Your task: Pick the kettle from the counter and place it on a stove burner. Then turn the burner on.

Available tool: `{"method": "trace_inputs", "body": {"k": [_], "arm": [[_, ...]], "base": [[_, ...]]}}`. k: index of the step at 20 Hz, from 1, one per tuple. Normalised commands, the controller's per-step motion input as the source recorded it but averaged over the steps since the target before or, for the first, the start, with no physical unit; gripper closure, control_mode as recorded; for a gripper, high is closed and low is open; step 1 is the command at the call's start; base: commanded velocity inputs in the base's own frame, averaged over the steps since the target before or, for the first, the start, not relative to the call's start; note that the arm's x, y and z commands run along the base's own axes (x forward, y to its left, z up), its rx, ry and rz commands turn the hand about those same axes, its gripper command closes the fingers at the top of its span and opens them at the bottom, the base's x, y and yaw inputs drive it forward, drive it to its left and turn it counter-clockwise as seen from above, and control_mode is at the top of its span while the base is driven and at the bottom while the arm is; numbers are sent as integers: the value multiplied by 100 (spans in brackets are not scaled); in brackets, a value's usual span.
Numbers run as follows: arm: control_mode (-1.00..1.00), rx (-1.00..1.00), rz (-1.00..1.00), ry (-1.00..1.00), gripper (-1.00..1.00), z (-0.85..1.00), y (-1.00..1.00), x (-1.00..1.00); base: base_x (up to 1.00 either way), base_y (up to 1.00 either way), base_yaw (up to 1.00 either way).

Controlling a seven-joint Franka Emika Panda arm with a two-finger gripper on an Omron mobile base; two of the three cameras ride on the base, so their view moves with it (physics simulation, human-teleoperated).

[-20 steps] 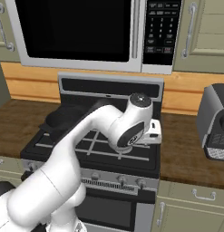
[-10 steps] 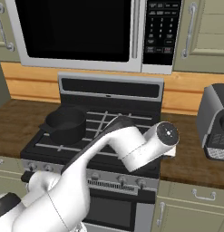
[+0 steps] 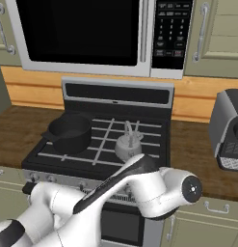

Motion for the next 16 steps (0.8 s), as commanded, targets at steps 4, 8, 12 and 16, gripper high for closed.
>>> {"method": "trace_inputs", "body": {"k": [4, 8, 12, 16], "arm": [[-100, 19, -21, -6, -100, -87, 11, 21], [-100, 21, -16, -8, -100, -73, 0, 26], [-100, 8, -14, -2, -100, -40, 7, 34], [-100, -1, -9, 1, -100, -3, 7, 33]], "base": [[0, 0, 0], [0, 0, 0], [0, 0, 0], [0, 0, 0]]}}
